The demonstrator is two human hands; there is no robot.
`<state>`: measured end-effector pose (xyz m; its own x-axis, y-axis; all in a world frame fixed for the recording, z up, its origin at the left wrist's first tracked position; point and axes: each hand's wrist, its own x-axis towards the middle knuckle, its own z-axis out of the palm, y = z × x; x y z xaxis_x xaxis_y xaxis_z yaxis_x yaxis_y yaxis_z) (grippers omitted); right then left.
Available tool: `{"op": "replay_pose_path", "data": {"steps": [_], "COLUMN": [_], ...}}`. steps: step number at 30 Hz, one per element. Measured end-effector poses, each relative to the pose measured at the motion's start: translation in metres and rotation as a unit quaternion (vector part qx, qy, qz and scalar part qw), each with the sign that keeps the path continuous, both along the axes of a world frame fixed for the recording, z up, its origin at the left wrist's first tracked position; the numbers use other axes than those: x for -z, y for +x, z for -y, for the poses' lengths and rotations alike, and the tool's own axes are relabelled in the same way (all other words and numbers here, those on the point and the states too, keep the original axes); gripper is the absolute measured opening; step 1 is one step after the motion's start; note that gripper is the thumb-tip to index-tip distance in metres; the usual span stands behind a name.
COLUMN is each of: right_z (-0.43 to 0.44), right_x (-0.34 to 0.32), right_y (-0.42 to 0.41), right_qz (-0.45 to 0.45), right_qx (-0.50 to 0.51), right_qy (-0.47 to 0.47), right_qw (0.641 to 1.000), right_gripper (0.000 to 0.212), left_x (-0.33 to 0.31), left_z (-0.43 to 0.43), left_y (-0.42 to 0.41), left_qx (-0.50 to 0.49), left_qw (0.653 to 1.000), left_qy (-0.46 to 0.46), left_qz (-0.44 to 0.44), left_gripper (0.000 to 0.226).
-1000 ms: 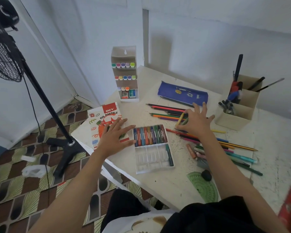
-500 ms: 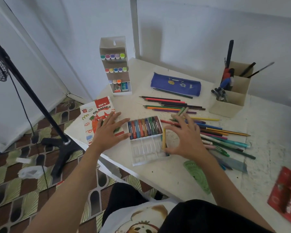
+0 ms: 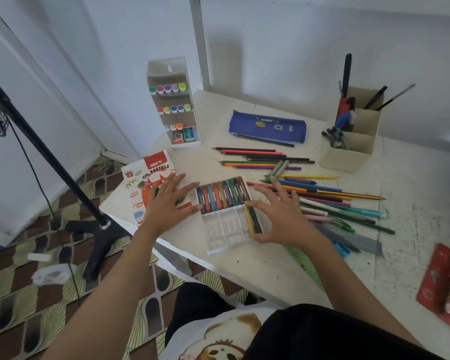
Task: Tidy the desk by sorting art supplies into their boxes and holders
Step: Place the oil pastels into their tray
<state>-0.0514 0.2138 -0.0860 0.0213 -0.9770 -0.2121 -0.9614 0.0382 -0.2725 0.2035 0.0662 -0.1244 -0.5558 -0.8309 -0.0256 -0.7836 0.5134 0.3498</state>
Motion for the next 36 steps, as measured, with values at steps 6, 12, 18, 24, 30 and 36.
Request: {"op": "replay_pose_path", "data": {"steps": [6,12,18,24,30,36], "right_z": [0.0,0.003,0.005,0.004,0.013,0.009], "right_x": [-0.004,-0.009,-0.006,-0.008,-0.013,-0.006], "right_y": [-0.003,-0.001,0.007,0.014,0.018,0.008], "right_qz": [0.023,0.046,0.034,-0.014,-0.039,0.068], "right_qx": [-0.004,0.031,0.056,0.057,0.018,0.036], "right_qy": [0.008,-0.032,-0.027,-0.023,-0.012,-0.029], "right_qw": [1.0,0.998,0.998,0.998,0.999,0.997], "right_gripper": [0.077,0.052,0.044,0.042,0.036,0.042], "left_x": [0.001,0.0,0.001,0.001,0.001,0.003], "left_z": [0.0,0.0,0.0,0.0,-0.001,0.001], "left_y": [0.0,0.0,0.0,0.0,0.0,0.002], "left_qx": [-0.001,-0.002,-0.003,-0.007,-0.007,-0.006], "left_qw": [1.0,1.0,1.0,1.0,1.0,1.0], "left_qy": [0.0,0.002,-0.001,-0.001,-0.002,0.001], "left_qz": [0.012,0.016,0.005,0.014,0.007,0.021], "left_gripper": [0.074,0.076,0.079,0.07,0.079,0.08]}}
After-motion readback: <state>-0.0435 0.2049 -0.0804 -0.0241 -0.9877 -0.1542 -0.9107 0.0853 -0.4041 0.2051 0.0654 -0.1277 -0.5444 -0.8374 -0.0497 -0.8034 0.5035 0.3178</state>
